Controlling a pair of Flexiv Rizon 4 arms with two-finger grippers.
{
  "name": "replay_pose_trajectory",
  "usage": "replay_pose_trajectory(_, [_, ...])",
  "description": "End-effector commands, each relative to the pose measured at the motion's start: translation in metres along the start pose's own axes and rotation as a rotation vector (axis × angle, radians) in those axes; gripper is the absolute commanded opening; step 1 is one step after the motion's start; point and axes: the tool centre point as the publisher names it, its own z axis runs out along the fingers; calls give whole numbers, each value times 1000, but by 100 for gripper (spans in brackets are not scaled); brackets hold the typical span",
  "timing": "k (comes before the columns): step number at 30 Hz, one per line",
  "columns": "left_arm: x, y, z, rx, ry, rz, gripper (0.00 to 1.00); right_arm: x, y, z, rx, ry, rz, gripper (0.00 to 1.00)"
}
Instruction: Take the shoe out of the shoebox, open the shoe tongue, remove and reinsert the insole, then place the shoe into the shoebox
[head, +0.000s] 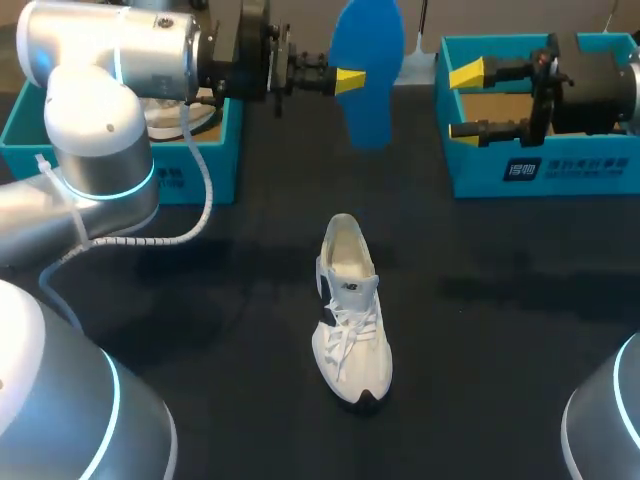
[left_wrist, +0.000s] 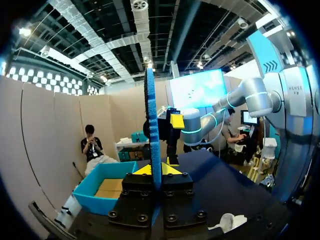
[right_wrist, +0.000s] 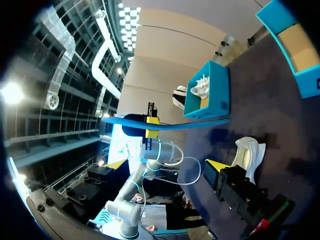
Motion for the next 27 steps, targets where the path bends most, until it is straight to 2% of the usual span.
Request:
replay_pose_trajectory(1, [4,2,1,26,-51,513,0,0,1,3,-1,-2,0,100])
replay_pose_trajectory(16, [3,7,-7,33,-50,569,0,0,1,3,-1,-2,0,100])
replay_pose_trajectory(24, [4,8,-13,8,-52,728,0,0,1,3,-1,-2,0,100])
replay_pose_trajectory(27, [5,5,-14,-13,-56,847,0,0,1,3,-1,-2,0,100])
